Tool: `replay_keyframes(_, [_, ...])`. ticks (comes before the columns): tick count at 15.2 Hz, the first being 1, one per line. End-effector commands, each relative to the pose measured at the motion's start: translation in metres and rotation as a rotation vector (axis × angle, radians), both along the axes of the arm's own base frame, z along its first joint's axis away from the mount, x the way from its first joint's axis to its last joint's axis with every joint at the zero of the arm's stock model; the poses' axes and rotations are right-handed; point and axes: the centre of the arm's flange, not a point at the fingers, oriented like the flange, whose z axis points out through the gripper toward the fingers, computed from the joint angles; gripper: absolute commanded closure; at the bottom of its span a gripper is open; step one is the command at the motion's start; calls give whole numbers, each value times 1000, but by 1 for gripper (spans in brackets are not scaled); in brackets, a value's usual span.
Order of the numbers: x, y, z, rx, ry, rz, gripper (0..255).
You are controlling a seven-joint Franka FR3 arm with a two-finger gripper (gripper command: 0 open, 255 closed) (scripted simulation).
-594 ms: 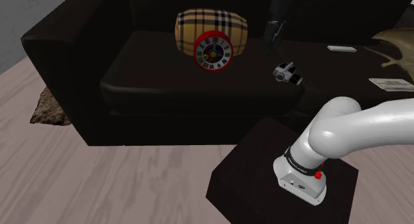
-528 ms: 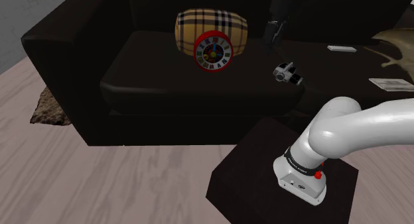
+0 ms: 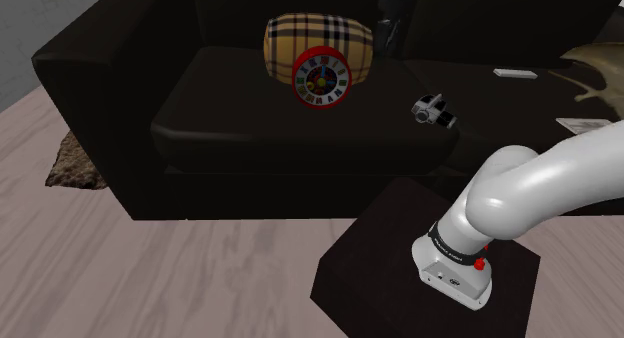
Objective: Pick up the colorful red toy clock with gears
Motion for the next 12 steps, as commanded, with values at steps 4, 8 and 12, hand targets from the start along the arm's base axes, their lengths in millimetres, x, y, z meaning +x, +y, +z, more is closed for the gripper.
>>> replay_keyframes(4, [63, -21, -5, -2, 8, 104, 0])
replay_keyframes(8, [114, -32, -9, -3, 15, 185, 0])
replay_keyframes(12, [167, -38, -13, -4, 22, 266, 0])
